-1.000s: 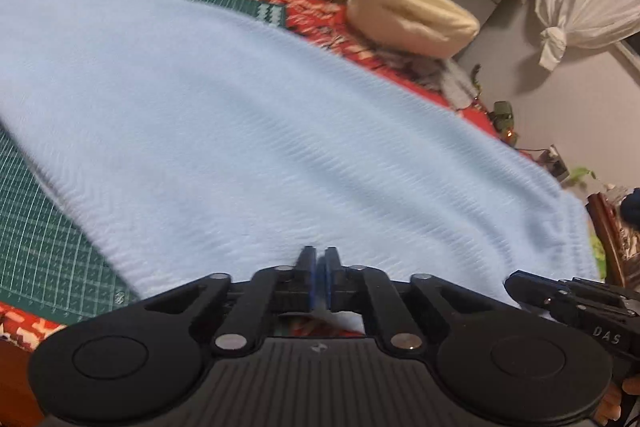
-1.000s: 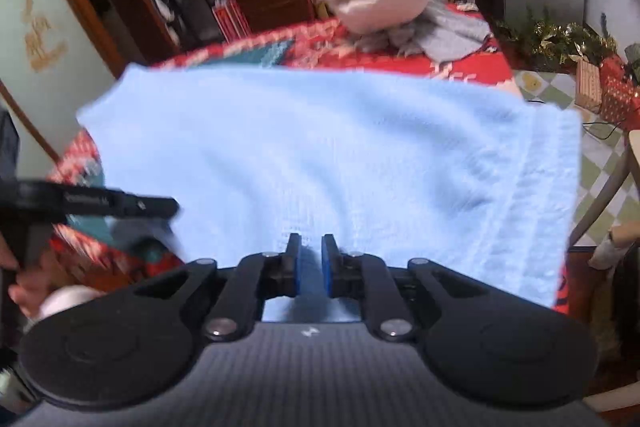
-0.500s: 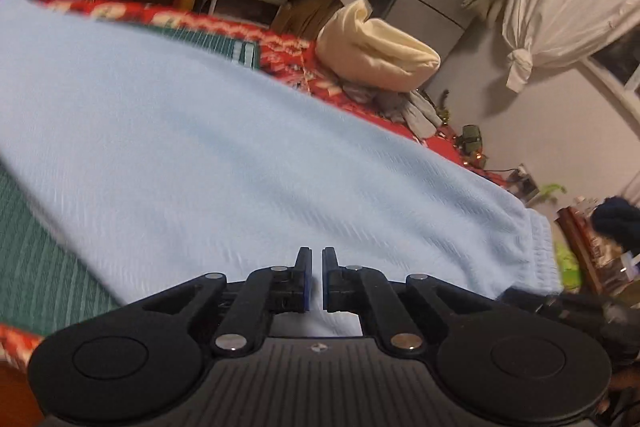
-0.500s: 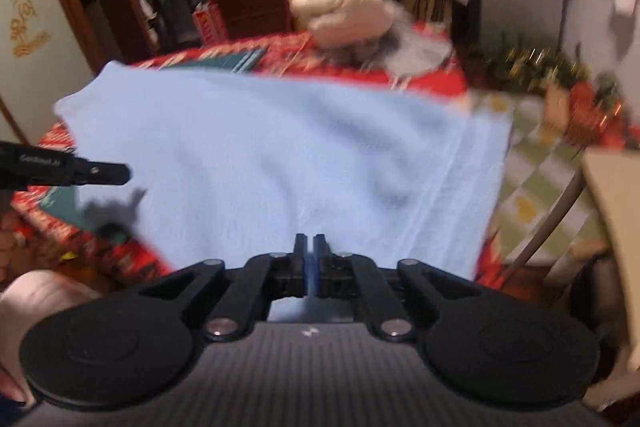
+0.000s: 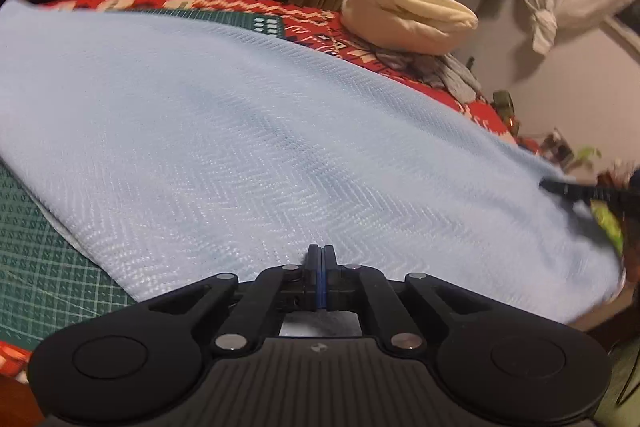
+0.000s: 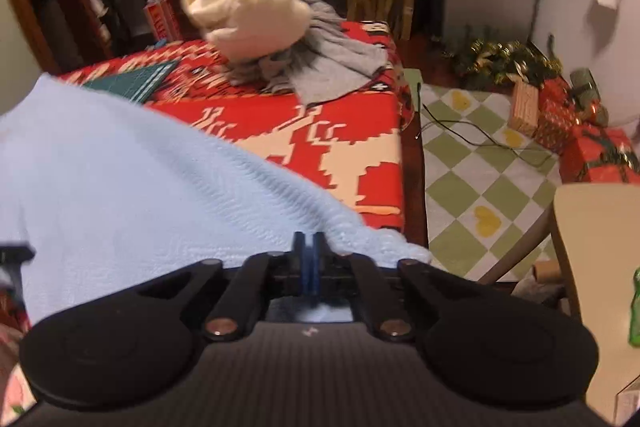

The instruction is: Fold clothes

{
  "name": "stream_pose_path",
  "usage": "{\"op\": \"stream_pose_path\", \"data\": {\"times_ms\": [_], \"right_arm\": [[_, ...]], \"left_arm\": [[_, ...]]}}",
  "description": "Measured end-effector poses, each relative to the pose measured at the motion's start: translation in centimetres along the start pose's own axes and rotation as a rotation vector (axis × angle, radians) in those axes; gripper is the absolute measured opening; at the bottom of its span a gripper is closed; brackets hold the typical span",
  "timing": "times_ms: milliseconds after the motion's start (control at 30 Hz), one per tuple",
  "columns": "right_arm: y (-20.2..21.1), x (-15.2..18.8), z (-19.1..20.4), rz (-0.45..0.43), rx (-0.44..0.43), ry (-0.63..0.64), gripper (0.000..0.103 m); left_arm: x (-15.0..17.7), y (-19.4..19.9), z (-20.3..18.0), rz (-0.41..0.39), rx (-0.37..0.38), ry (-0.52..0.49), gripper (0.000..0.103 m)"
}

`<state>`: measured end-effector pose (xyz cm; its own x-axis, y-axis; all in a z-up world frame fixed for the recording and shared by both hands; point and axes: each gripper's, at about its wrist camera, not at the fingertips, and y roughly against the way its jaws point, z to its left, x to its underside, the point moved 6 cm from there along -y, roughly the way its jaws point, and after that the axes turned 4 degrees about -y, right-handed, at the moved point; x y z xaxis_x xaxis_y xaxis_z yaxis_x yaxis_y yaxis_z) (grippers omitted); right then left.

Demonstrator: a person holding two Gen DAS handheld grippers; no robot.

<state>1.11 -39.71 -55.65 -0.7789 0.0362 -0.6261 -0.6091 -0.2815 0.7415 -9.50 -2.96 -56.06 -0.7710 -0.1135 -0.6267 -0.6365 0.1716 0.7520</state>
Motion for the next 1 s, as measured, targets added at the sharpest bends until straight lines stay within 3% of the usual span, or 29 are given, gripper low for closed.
{"op": "stream_pose_path", "data": {"times_ms": [200,333,400,667,800,933,1000], "right_arm": [[1.5,-0.8,-3.7,-0.036,-0.140,-0.334,0.000],[5.6,-0.5,-5.2,-0.093,-0.173,-0.421,0.005],[7.6,0.1,-5.8,-0.111,-0.174,-0.427,0.018],[11.7,7.0,-7.3,-0.082,-0.288,-0.590,0.046],[11.0,10.8,-6.9,-0.031,-0.348,-0.680,0.064],[9.8,13.0,-6.5,-0.007,-0.415,-0.773,0.066],[9.1,13.5,-6.6,-0.009,-0.458,-0.829,0.075]], "left_arm": [[-0.4,0.4,-0.2,0.017,-0.016,0.013,0.003],[-0.9,1.2,-1.8,0.008,-0.013,-0.035,0.004],[-1.1,1.3,-2.9,0.007,0.004,-0.045,0.005],[-2.2,1.5,-9.8,-0.002,0.126,-0.090,0.006],[-2.3,1.1,-13.2,0.001,0.161,-0.123,0.008],[-2.1,0.7,-15.1,0.015,0.172,-0.127,0.012],[-1.9,0.7,-15.7,0.016,0.171,-0.137,0.014]]}}
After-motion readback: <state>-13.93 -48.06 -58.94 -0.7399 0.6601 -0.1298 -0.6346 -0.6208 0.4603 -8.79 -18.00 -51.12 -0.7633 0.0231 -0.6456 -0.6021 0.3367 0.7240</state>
